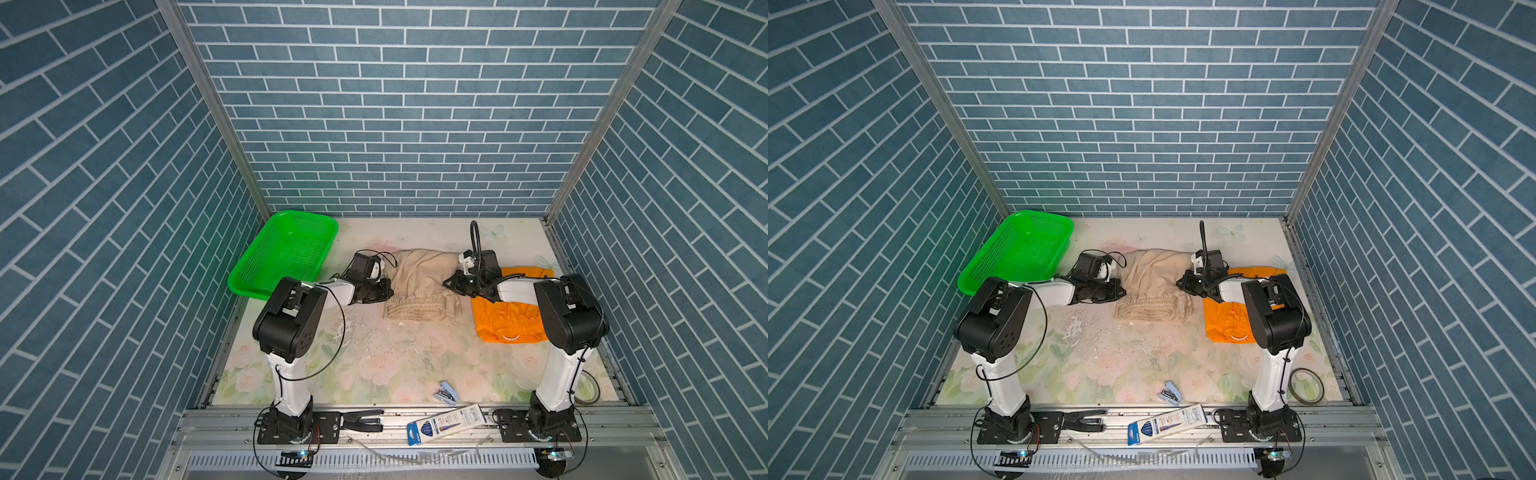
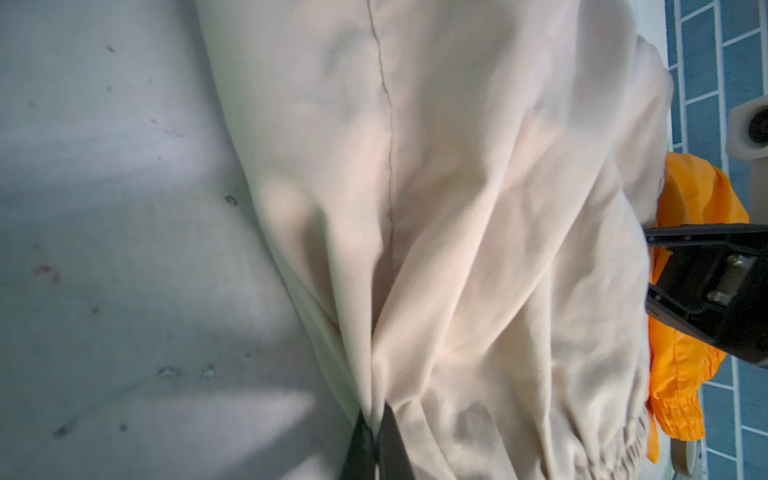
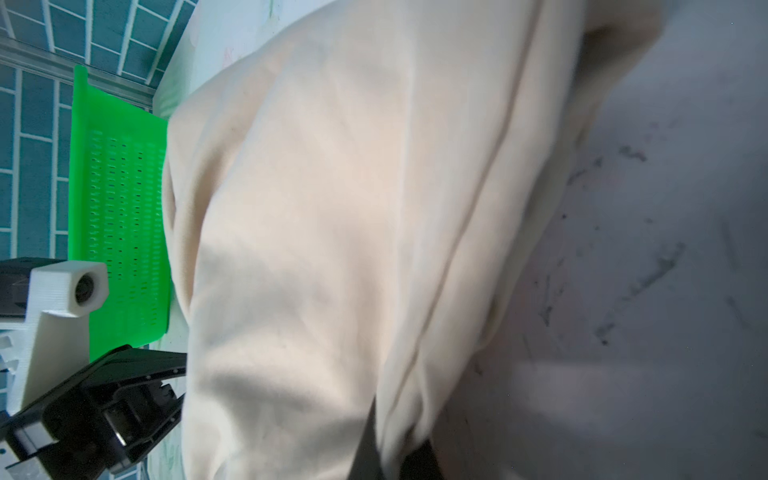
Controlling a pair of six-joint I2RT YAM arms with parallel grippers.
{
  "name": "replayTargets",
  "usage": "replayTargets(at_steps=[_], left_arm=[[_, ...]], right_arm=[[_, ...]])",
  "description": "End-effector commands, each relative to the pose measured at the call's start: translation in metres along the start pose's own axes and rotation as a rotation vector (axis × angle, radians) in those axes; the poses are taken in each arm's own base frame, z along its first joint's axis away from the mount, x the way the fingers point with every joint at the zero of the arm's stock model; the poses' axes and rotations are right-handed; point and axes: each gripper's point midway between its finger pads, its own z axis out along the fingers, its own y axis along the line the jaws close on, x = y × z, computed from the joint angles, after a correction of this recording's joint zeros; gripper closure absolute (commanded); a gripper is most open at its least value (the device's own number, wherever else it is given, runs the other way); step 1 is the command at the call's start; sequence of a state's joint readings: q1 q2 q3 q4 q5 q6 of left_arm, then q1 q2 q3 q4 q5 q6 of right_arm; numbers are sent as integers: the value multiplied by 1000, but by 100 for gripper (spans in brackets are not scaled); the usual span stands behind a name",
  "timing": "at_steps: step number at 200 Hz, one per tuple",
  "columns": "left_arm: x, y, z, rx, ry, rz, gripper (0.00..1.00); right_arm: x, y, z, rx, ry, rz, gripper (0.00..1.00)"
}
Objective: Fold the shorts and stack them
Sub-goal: 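Grasp the folded beige shorts with both grippers at their sides and lift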
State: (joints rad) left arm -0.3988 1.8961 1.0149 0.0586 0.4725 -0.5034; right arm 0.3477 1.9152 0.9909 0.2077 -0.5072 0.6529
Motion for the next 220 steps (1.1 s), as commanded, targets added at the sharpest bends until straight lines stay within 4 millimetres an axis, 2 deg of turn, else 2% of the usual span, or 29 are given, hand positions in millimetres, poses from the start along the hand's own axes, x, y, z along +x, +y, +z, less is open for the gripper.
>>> replayTargets(at_steps=[1, 73, 102, 148, 185, 220], left_arm=[[-1, -14, -2, 24, 12, 22, 100], [-2, -56, -19, 48, 34, 107, 100], [-8, -73, -33, 71, 22, 116, 100], [-5, -128, -50, 118, 31, 219, 100], [-4, -155, -63, 147, 29, 249, 100], [2, -199, -78, 230, 8, 320, 100]], right_arm=[[0, 16, 2, -67, 16, 21, 100], [-1, 24, -32, 36, 13, 3, 100], [-2, 32, -48, 49, 8, -9, 100], [-8, 45, -85, 123, 20, -54, 100], [-14, 49, -117, 140, -7, -59, 100], [-13, 70, -148, 114, -55, -96, 100]])
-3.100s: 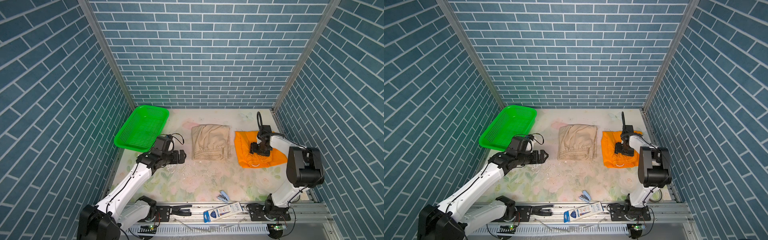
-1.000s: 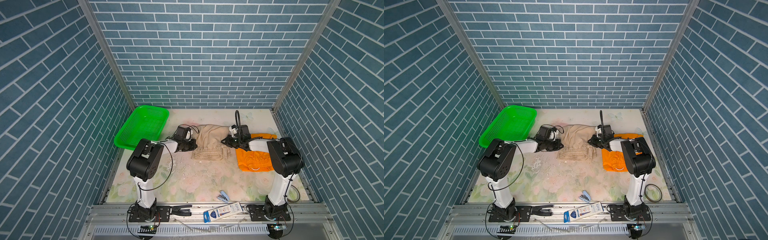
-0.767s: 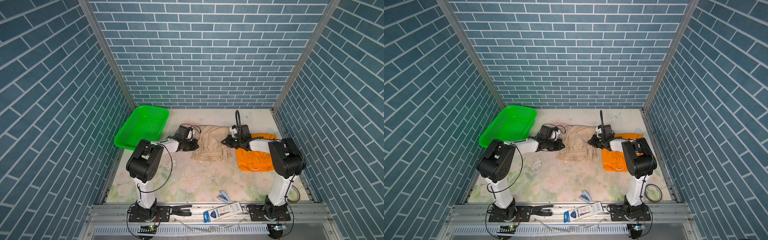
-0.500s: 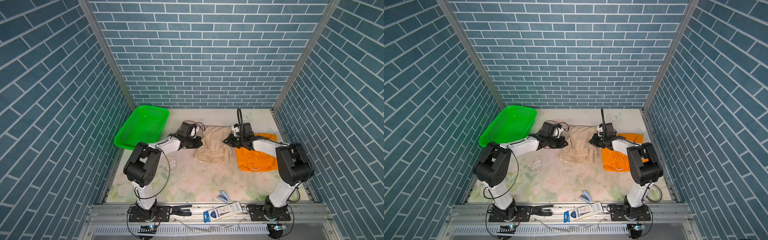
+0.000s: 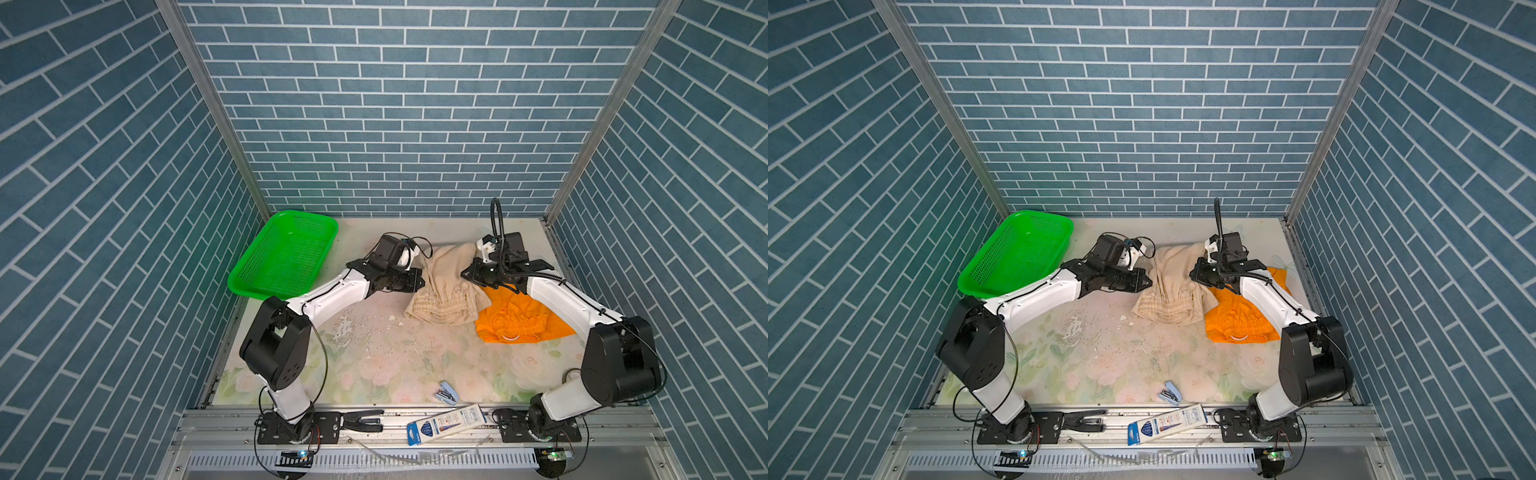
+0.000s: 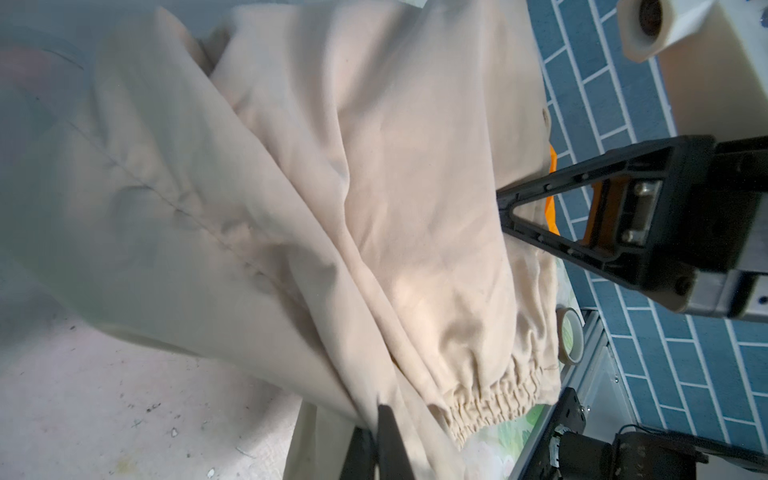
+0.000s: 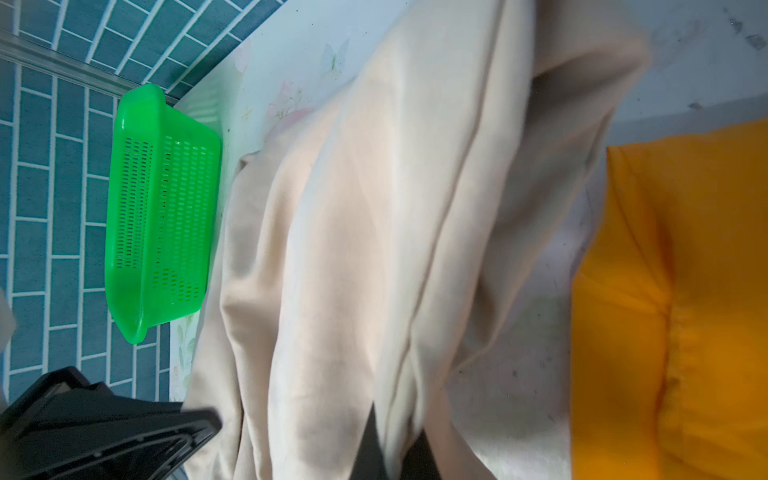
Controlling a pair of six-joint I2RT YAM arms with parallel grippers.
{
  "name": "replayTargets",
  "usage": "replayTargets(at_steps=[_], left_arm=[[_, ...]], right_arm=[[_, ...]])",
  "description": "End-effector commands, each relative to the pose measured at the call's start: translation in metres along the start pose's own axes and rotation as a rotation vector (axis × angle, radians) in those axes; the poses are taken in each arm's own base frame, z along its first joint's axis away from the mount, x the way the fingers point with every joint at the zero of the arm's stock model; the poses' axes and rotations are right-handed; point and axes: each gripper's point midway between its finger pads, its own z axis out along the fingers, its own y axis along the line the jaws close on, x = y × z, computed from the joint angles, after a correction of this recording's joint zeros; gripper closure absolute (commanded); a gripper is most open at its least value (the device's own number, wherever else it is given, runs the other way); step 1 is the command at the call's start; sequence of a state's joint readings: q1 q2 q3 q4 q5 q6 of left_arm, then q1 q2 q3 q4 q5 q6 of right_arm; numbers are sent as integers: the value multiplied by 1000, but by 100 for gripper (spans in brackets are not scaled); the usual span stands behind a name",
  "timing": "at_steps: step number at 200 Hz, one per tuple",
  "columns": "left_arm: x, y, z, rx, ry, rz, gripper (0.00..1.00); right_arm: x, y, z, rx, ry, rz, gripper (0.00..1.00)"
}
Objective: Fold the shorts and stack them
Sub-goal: 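Grasp the folded beige shorts with both grippers at their sides and lift, then carry the beige shorts with both grippers and lay them on the orange shorts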
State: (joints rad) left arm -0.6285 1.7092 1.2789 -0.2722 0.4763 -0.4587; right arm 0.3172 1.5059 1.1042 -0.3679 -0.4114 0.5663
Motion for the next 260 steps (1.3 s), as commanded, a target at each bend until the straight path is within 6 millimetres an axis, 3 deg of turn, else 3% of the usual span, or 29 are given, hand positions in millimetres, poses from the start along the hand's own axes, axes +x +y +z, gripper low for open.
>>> replayTargets(at_steps=[1, 36, 86, 139, 167, 193, 235, 260], left_arm=[[-12, -41, -15, 71, -36, 76, 100], [-16, -92, -9, 163, -61, 165, 100], [-21, -157, 17, 283, -67, 247, 100], [-20, -204, 73, 401, -40, 268, 100], [-4, -216, 102, 388, 27, 305, 100], [2, -222, 116, 398, 42, 299, 100], [4, -206, 139, 342, 42, 335, 100], [9, -193, 157, 311, 47, 340, 100]], right_arm=[[0, 13, -28, -5, -31, -52, 100], [1, 15, -70, 22, -106, -58, 100], [3, -37, -121, 128, -150, 14, 100], [5, -88, -150, 194, -186, 120, 100], [0, -108, -164, 225, -211, 151, 100], [-11, -129, -165, 232, -220, 201, 100], [-28, -153, -154, 212, -249, 214, 100], [-32, -177, -147, 244, -252, 245, 100]])
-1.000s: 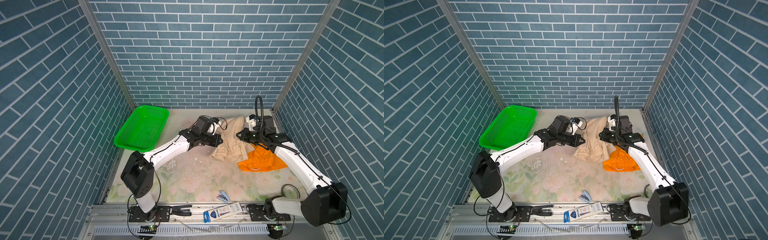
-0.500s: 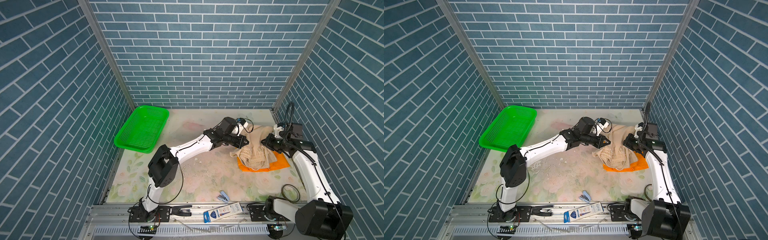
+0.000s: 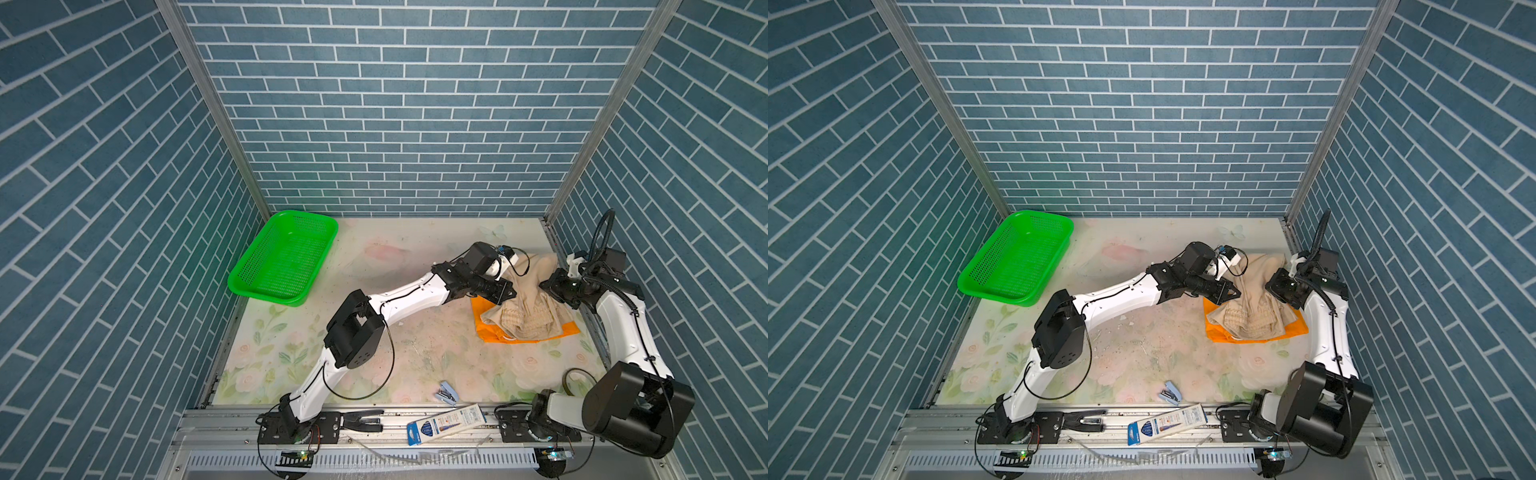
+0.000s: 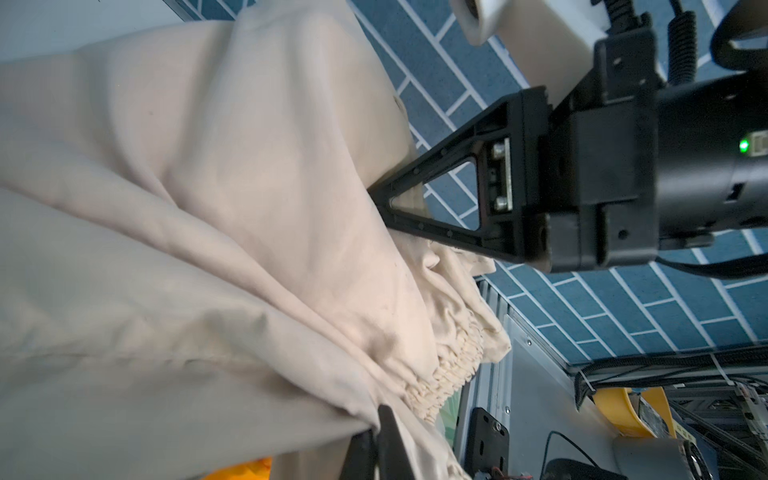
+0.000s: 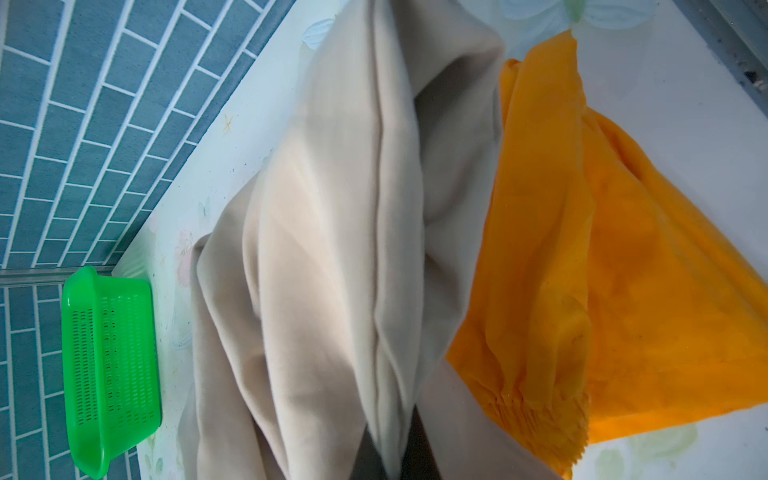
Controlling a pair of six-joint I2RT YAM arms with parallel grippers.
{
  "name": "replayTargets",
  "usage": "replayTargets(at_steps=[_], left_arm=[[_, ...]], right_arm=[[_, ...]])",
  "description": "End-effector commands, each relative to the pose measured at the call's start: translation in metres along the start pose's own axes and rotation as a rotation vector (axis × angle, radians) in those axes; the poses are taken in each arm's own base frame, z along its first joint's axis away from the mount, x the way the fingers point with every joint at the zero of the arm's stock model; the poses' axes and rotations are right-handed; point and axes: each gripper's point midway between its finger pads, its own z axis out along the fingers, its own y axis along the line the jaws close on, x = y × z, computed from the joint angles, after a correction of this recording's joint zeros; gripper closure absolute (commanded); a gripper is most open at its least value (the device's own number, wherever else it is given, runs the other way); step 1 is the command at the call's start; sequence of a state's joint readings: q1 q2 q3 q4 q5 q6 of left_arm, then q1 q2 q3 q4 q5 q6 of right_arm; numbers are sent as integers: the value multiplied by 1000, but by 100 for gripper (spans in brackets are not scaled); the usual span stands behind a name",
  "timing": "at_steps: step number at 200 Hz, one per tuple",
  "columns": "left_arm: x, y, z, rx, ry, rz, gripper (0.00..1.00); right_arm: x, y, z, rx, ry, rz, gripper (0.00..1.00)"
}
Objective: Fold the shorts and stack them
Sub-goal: 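Carry the beige shorts with both grippers and lay them on the orange shorts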
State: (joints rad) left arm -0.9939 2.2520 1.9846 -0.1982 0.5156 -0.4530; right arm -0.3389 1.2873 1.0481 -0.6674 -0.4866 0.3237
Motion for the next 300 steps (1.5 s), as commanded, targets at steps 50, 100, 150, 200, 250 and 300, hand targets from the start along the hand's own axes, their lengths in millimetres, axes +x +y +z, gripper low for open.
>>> replayTargets(at_steps=[50, 100, 150, 200, 250, 300], left_arm=[[27, 58, 33, -71, 28, -33, 100], [23, 101, 6, -150, -12, -120, 28], [-10, 98, -72, -270, -54, -67, 0], [-6, 71, -136, -300, -88, -69, 0], [44, 85, -210, -417, -69, -140, 16], [86, 110, -279, -575, -133, -156, 82]], right_arm=[[-16, -44, 51, 24, -7, 3, 100], [-19, -61, 57, 109, 6, 18, 55], [-29, -49, -10, 243, -87, 2, 44], [43, -6, -27, 105, 1, 78, 47], [124, -25, -20, 239, 179, 152, 87], [168, -48, 8, 299, 236, 223, 100]])
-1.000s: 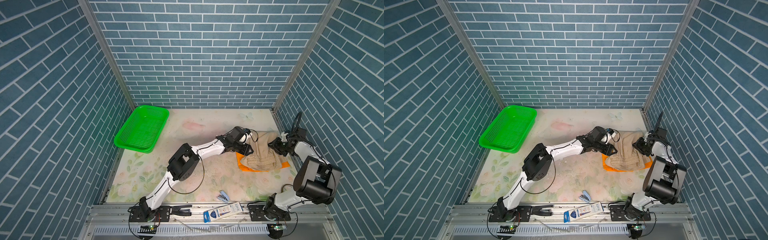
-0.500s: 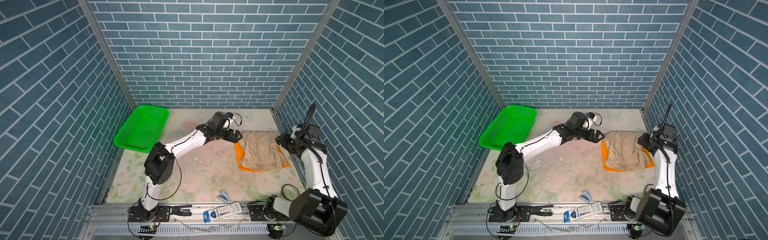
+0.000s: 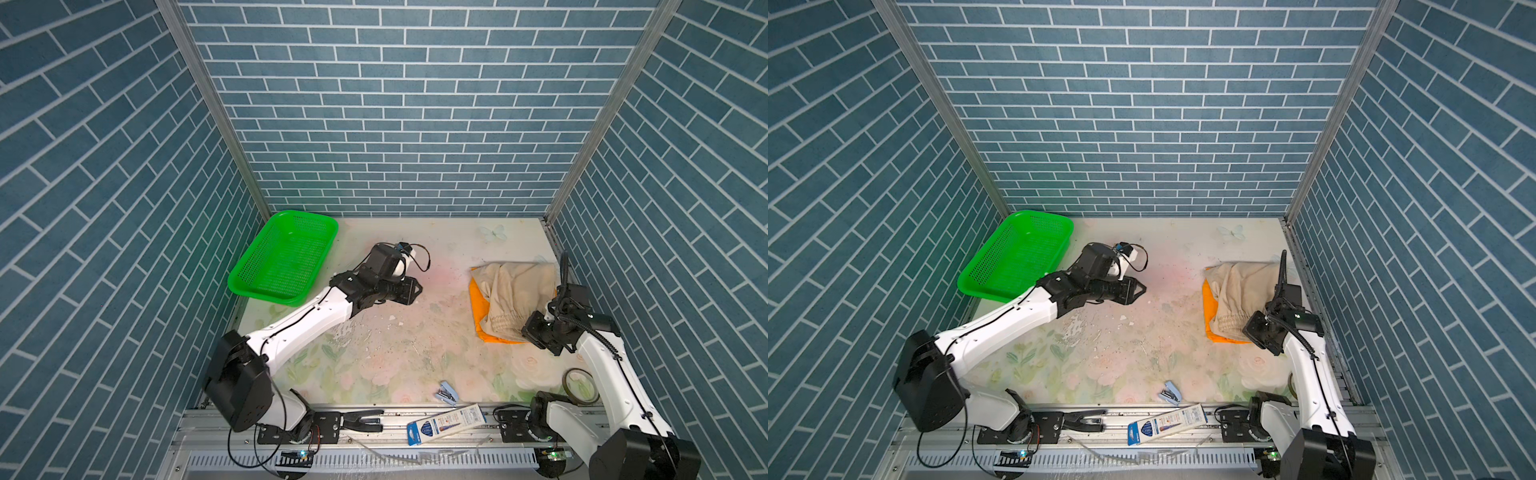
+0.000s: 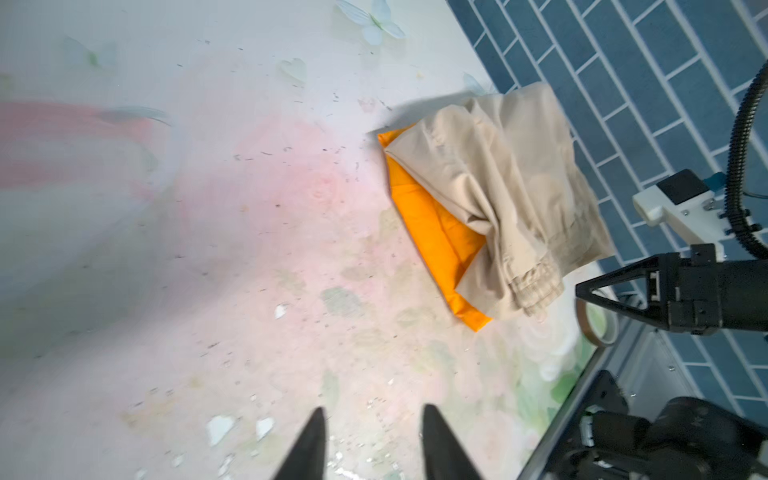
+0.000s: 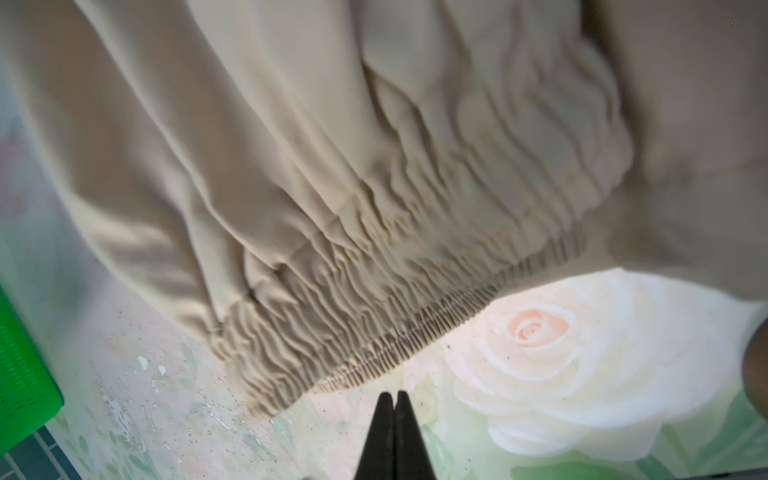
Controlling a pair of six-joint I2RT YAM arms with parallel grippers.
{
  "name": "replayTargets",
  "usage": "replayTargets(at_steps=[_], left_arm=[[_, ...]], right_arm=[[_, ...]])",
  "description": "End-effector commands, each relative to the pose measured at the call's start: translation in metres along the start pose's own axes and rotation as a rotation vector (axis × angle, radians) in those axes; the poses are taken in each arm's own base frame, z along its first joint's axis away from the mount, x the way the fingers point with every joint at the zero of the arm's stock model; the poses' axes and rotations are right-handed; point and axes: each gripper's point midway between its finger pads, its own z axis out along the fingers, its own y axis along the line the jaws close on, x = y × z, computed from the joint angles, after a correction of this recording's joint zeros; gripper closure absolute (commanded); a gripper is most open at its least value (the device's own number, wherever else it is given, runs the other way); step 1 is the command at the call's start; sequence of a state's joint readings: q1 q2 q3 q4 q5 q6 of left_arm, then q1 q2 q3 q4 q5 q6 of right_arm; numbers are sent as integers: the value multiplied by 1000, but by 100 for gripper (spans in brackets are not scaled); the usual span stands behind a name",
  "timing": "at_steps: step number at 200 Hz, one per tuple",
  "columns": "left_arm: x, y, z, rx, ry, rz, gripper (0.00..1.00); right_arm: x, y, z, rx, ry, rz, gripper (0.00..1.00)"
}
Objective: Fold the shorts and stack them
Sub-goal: 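Carry the beige shorts with both grippers and lay them on the orange shorts, then open both grippers and withdraw them from the stacked shorts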
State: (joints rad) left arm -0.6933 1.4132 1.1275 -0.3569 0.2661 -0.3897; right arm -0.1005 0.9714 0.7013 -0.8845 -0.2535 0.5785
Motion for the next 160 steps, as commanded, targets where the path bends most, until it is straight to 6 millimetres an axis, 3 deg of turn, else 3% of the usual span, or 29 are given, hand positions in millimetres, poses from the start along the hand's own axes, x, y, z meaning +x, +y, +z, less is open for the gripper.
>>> replayTargets(at_steps=[1, 40, 91, 109, 125, 160], left_arm=[[6, 25, -19, -84, -37, 6, 82], [14, 61, -37, -179, -60, -37, 81], [17, 73, -48, -247, -73, -41, 29], [21, 81, -52, -284, -71, -49, 20], [23, 88, -56, -317, -73, -64, 1], [28, 103, -68, -365, -86, -103, 0]], right_arm=[[8, -14, 16, 52, 11, 89, 100], [-5, -17, 49, 79, 13, 83, 100], [-20, -17, 87, 80, 32, 49, 100], [-28, -13, 96, 72, 32, 37, 100], [-36, -10, 104, 78, 37, 19, 100], [-74, 5, 120, 99, 41, -56, 100]])
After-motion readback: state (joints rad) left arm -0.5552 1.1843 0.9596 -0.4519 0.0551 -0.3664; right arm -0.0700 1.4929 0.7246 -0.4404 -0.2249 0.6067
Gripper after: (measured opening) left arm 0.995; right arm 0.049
